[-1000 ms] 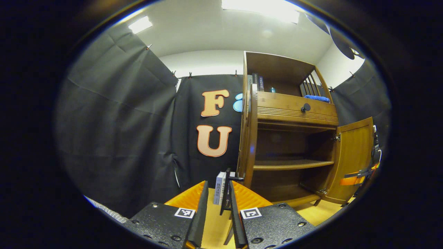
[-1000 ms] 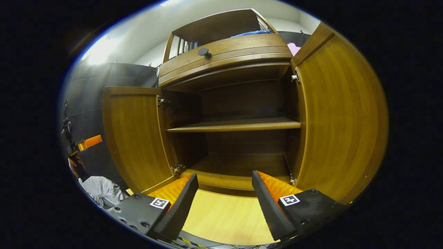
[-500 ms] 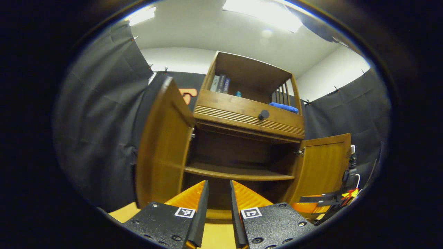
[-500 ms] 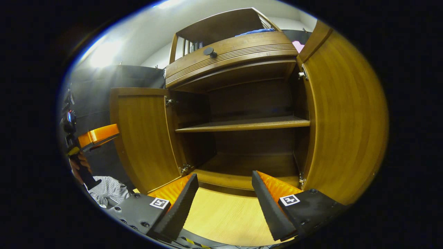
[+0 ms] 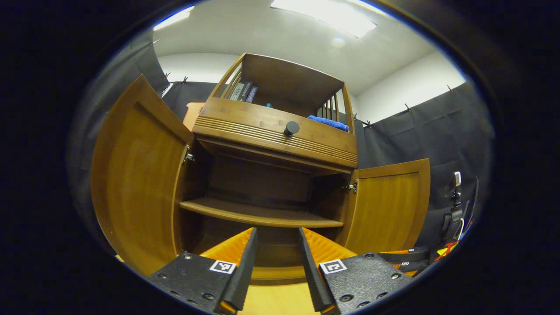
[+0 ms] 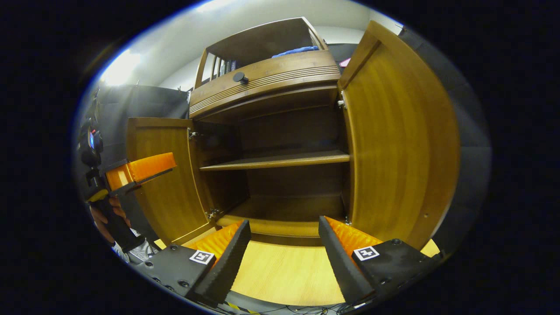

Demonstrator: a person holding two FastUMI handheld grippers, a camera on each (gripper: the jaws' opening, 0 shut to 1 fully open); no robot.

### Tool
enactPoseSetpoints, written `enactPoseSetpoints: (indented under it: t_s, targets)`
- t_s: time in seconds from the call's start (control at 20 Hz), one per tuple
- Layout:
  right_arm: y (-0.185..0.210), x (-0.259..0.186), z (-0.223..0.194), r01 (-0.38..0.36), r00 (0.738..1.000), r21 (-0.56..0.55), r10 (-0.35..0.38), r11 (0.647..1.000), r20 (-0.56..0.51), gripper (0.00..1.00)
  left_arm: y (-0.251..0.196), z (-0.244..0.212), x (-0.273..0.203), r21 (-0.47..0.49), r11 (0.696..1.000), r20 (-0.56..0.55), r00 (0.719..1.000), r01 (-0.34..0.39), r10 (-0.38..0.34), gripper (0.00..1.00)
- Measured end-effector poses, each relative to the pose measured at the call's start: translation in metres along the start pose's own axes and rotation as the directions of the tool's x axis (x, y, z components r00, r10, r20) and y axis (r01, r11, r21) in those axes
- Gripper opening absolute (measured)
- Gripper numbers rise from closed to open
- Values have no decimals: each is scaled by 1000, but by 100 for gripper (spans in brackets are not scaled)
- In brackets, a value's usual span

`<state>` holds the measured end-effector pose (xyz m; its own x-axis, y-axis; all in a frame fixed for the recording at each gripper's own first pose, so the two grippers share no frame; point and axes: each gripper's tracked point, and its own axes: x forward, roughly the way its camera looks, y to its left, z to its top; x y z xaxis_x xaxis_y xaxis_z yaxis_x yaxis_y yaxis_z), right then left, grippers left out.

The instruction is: Open the right door of the double-door shoe cabinet with the right hand, and open the left door with the left hand.

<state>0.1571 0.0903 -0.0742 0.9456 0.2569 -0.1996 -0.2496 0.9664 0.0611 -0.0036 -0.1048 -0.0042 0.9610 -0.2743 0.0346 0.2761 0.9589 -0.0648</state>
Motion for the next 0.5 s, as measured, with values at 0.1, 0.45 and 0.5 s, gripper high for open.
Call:
enactPoseSetpoints:
  t_s: [0.1,0.45,0.5]
  targets:
    - [-9,0,4,35,999,-10,-35,999,24,100,-2,-10,3,-57,998,-28,1000,-10,8,66]
    - [-15,-1,4,72,997,0,-72,997,31,100,52,-45,-12,-25,982,-114,976,-187,183,99]
    - [-14,-2,3,67,997,-1,-67,998,28,100,63,-47,-17,7,973,-111,967,-229,228,96]
